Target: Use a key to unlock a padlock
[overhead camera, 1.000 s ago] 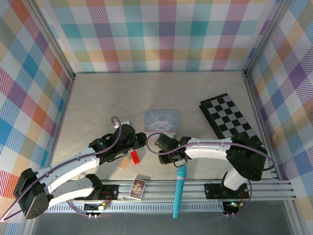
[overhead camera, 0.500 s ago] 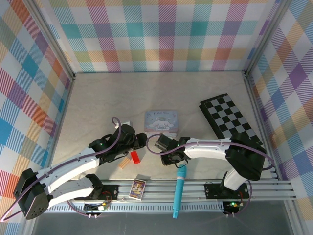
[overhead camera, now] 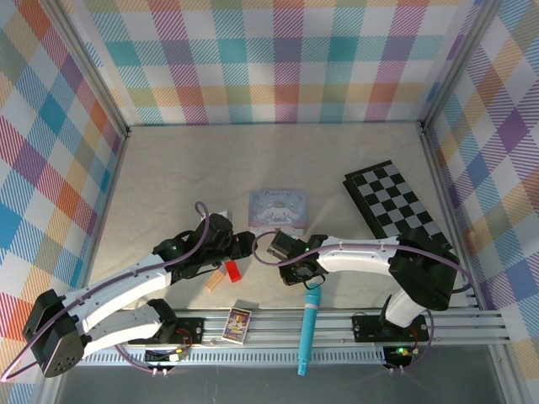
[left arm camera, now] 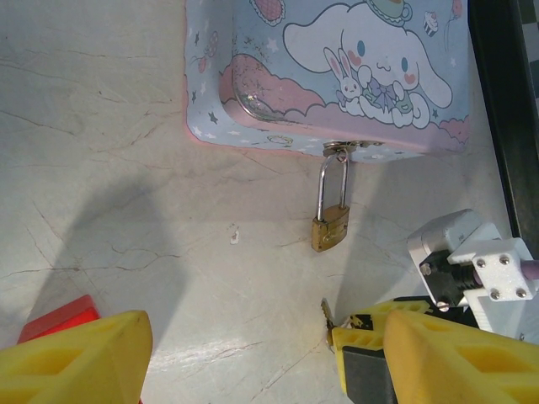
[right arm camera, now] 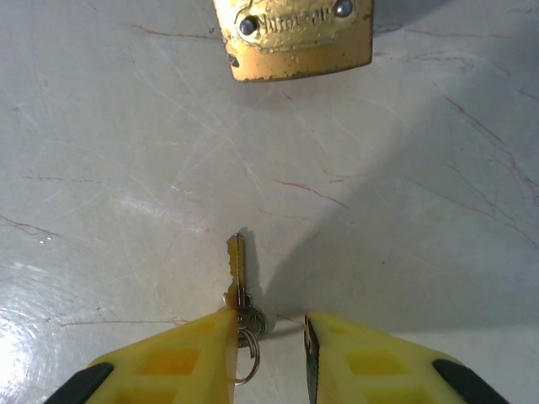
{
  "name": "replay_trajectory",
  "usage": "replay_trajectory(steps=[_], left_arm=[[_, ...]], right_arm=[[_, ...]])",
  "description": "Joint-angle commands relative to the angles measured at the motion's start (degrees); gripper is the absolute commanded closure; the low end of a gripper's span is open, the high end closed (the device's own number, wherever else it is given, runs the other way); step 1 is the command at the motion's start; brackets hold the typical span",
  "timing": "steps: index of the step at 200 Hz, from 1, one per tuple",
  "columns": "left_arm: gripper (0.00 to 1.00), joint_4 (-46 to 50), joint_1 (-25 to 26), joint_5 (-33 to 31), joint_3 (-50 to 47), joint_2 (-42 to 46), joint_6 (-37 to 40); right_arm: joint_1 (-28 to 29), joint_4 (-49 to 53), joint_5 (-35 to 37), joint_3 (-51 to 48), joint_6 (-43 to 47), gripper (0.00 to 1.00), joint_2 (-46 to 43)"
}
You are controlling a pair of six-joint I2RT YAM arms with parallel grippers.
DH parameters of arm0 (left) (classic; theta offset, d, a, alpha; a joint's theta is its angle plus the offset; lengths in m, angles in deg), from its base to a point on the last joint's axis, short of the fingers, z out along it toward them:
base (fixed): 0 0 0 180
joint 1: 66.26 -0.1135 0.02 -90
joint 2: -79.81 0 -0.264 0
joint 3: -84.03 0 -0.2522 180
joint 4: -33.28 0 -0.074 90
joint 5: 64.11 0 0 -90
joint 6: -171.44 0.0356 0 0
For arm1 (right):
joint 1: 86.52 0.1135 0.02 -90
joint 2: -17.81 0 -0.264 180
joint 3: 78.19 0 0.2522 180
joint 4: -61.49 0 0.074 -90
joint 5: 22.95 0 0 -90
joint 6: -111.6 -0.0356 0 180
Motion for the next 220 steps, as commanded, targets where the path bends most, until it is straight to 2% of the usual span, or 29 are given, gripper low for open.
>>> replay_trajectory(steps=[1, 26, 97, 156, 220], left_arm=[[0.28, 1.81, 0.99, 0.18, 1.38, 0.58, 0.62], [0.28, 1.84, 1.29, -0.37, 1.37, 0.37, 0.61], [0.28, 1.27, 1.92, -0.70, 1.35, -0.22, 0.51], [0.28, 0.22, 2.12, -0.38, 1.81, -1.39, 0.50], [0.30, -1.71, 3.08, -0.47, 1.38, -1.89, -0.51]], right_arm=[[0.46, 0.17, -0.78, 0.81, 1.26, 0.71, -1.58], [0.45, -0.74, -3.02, 1.00, 1.12, 0.69, -0.52], [0.47, 1.76, -3.96, -0.51, -0.82, 0.75, 0.29], [0.39, 1.76, -3.63, -0.60, 1.13, 0.90, 0.24], [-0.62, -1.66, -6.79, -2.03, 6.22, 0.99, -1.45]])
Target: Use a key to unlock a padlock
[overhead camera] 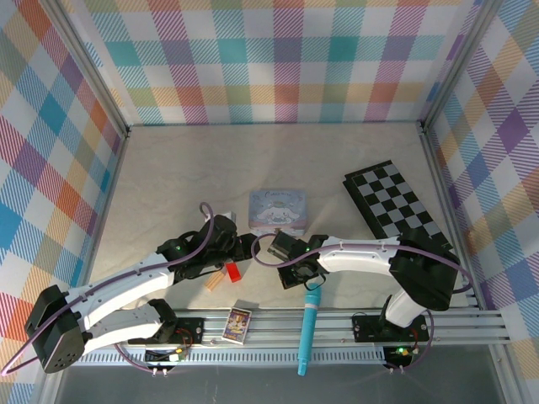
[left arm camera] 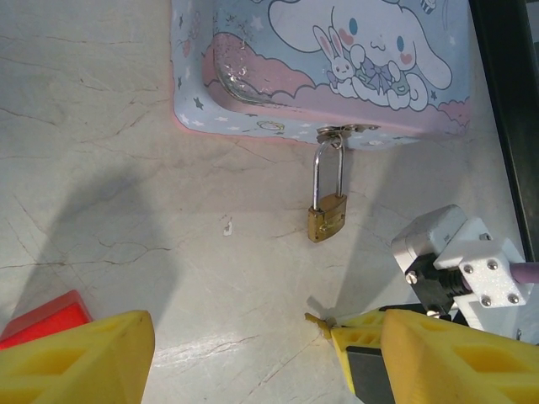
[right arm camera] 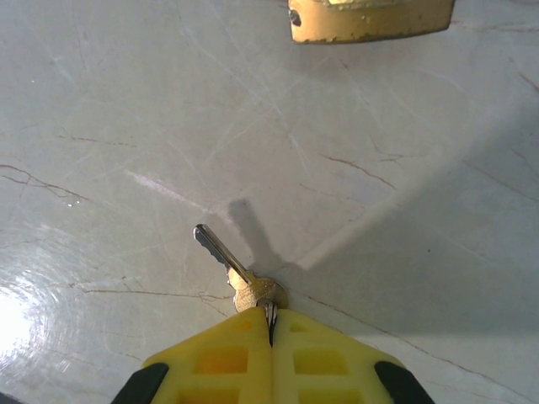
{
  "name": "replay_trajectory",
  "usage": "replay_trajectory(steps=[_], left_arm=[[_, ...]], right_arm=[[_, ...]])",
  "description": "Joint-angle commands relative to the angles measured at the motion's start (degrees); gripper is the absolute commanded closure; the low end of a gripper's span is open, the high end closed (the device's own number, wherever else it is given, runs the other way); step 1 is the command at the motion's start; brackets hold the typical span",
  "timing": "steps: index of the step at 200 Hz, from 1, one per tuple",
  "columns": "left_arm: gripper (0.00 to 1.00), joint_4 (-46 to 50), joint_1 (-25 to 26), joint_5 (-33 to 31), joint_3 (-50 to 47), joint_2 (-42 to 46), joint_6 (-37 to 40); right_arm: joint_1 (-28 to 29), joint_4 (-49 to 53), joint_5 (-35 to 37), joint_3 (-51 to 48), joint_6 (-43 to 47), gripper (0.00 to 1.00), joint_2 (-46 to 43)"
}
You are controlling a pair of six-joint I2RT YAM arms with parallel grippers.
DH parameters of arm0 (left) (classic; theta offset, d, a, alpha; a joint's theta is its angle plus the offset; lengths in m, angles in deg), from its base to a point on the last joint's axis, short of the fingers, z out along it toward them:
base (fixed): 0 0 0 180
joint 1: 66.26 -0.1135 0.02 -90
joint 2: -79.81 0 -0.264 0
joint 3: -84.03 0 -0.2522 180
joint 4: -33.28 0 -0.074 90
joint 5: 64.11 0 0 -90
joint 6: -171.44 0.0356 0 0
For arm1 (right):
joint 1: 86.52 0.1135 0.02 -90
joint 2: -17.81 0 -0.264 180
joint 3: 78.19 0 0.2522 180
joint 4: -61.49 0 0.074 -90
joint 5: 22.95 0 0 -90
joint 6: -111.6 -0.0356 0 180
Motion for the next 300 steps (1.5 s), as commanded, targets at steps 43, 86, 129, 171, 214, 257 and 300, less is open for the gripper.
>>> replay_trajectory(steps=[43, 86, 129, 171, 214, 257, 300], left_arm=[[0.35, -3.36, 2.16, -0.73, 0.74, -0.18, -1.47], [0.41, -7.37, 2.20, -0.65, -1.24, 1.95, -3.64], [0.44, -16.82, 2.16, 2.32, -5.48, 7.77, -6.52], [0.48, -23.42, 2.16, 10.14, -4.08, 5.32, -9.30], [0.58, -21.12, 2.63, 11.36, -1.46, 2.17, -7.91], [0.63, -21.56, 4.56, 11.82, -0.14, -1.18, -6.89], [0.68, -17.57, 5.32, 10.08, 1.59, -3.98, -6.84]], right_arm=[[-2.46, -5.09, -7.64, -2.95, 4.47, 1.00, -4.89], [-5.25, -10.38, -14.76, -5.24, 5.11, 1.00, -9.19], [-9.74, -16.98, -23.73, -8.56, 4.98, 1.00, -16.82], [-13.03, -16.63, -26.91, -7.23, 5.34, 1.00, -21.81], [-13.86, -16.58, -26.44, -6.04, 5.39, 1.00, -23.65], [-14.14, -17.65, -25.80, -5.97, 4.51, 1.00, -23.90], [-14.49, -19.16, -24.25, -6.33, 3.77, 1.00, -24.97]])
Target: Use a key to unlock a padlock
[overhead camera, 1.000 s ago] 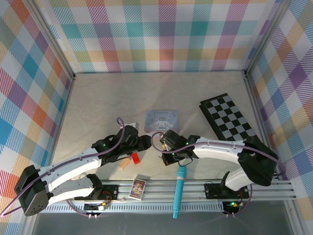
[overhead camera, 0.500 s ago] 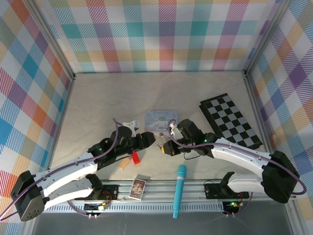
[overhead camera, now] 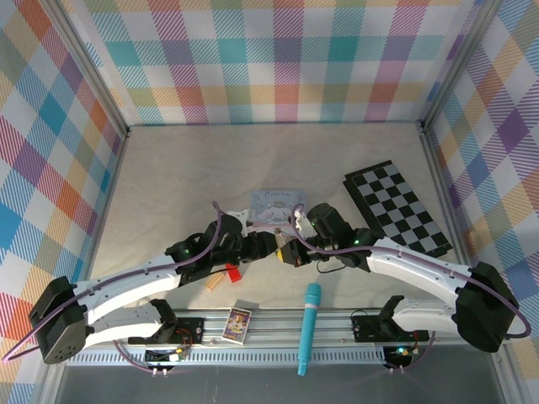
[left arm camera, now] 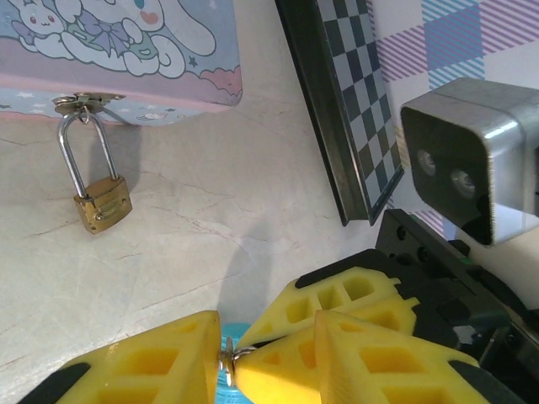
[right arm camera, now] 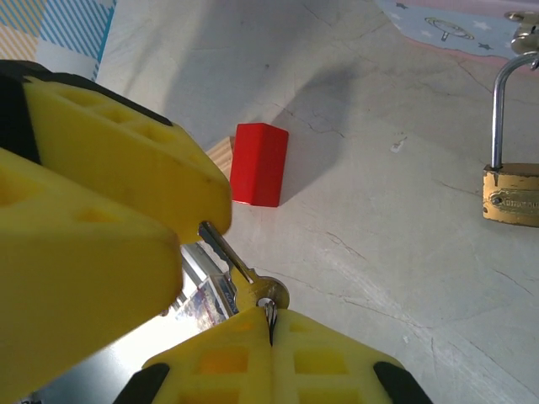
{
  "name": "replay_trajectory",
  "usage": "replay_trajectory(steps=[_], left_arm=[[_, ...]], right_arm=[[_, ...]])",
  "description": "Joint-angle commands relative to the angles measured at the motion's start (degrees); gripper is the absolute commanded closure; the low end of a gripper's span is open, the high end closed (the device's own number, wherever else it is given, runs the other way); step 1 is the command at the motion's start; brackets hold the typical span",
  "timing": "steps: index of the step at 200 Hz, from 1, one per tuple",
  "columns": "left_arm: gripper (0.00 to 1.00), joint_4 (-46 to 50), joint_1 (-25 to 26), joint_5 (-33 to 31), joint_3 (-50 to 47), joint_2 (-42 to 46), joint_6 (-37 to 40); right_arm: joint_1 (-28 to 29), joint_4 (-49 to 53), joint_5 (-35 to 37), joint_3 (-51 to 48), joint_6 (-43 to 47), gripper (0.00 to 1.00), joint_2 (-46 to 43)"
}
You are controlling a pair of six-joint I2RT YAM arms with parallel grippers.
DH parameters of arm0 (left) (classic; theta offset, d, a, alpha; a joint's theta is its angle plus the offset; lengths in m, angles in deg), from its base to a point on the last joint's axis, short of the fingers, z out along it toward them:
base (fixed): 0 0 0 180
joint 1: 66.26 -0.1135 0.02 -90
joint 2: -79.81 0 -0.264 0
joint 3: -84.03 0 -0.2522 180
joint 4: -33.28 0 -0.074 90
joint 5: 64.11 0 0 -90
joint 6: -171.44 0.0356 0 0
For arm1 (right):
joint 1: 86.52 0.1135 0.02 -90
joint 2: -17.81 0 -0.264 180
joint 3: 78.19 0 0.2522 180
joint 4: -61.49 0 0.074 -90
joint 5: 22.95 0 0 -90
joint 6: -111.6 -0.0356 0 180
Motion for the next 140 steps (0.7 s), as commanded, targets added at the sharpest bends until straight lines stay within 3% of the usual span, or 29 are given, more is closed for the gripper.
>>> replay_trajectory(steps=[1, 30, 65, 81, 90, 104, 110, 140], left_arm=[[0.69, 2.04, 0.62, -0.56, 1.93, -0.90, 0.59], [0.77, 1.93, 0.62, -1.20, 1.81, -1.17, 0.03], [1.00, 2.82, 0.62, -1.81, 1.99, -1.19, 0.05], [1.00, 3.01, 0.62, -2.15, 1.99, -1.12, -0.04], [1.00, 3.10, 0.62, -2.21, 1.96, -0.97, -0.04], [1.00, 2.88, 0.62, -2.55, 2.07, -0.51, 0.20], [1.00, 2.71, 0.62, -2.76, 2.06, -0.17, 0.31], [1.00, 1.11, 0.62, -4.26, 1.85, 2.45, 1.70]], right_arm=[[-0.46, -3.12, 0.56, 1.33, -0.44, 1.00, -1.66], [-0.52, -3.55, 0.66, 1.12, -0.70, 1.00, -1.67], [-0.65, -4.62, 0.66, 0.47, -1.24, 1.00, -2.00], [-0.70, -5.09, 0.49, 0.34, -1.51, 1.00, -2.25], [-0.80, -5.61, -0.14, 0.19, -1.56, 0.90, -2.52], [-1.14, -7.33, -1.56, -0.56, -2.07, 0.52, -3.64], [-1.52, -8.80, -2.37, -1.24, -2.50, 0.40, -4.49], [-3.54, -16.55, -5.12, -5.71, -5.08, 0.22, -10.38]])
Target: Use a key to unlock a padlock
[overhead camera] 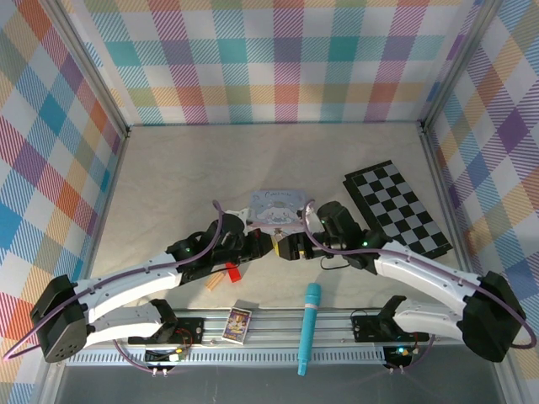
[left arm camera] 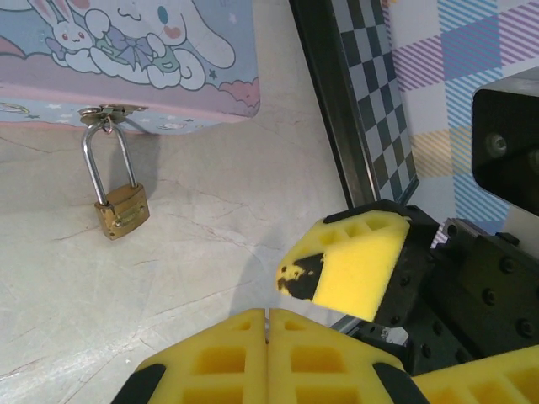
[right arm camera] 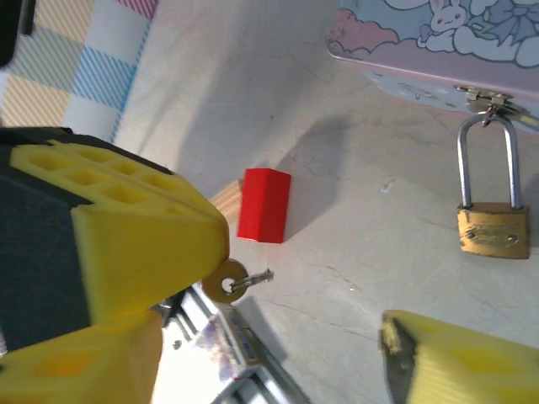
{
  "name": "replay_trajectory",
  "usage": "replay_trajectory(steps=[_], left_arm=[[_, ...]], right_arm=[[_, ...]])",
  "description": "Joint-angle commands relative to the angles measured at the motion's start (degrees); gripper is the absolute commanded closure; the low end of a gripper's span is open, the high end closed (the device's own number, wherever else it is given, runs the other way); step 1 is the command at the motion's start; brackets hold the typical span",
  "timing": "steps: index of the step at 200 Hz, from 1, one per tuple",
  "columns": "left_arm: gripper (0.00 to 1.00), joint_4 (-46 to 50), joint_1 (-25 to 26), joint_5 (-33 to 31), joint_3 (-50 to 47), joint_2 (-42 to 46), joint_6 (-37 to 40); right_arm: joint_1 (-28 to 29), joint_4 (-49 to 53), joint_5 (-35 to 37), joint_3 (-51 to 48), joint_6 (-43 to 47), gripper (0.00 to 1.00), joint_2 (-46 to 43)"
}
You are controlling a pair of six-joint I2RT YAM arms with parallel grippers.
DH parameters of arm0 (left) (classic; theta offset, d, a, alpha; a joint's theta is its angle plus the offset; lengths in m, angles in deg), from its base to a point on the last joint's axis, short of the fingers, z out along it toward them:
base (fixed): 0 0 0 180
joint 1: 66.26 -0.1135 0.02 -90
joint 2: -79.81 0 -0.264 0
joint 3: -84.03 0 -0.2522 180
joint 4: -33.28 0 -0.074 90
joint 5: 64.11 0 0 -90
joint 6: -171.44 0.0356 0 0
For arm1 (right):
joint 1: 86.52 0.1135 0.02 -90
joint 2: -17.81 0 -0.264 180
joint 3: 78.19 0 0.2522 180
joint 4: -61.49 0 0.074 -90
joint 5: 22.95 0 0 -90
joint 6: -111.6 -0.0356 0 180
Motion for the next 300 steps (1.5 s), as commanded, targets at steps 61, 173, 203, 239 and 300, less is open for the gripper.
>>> replay_trajectory(steps=[61, 173, 203, 239, 300], left_arm=[[1.00, -10.58, 0.53, 1.76, 0.01, 6.66, 3.67], [1.00, -13.11, 0.53, 3.11, -0.86, 9.47, 4.89], [1.00, -13.74, 0.53, 3.51, -1.13, 9.48, 4.54], [1.00, -14.10, 0.53, 3.90, -1.14, 9.48, 4.36], [1.00, -15.26, 0.51, 3.83, -1.92, 9.39, 3.75]], right_arm=[[-5.22, -23.92, -15.50, -5.15, -8.27, 0.24, -5.80], [-7.11, -35.52, -21.50, -7.22, -14.64, 0.54, -3.33], [-7.13, -35.96, -21.10, -7.21, -14.79, 0.61, -2.49], [-7.24, -36.98, -21.15, -6.54, -15.06, 0.61, -0.72], [-7.35, -38.05, -21.37, -6.65, -15.29, 0.88, 0.10]])
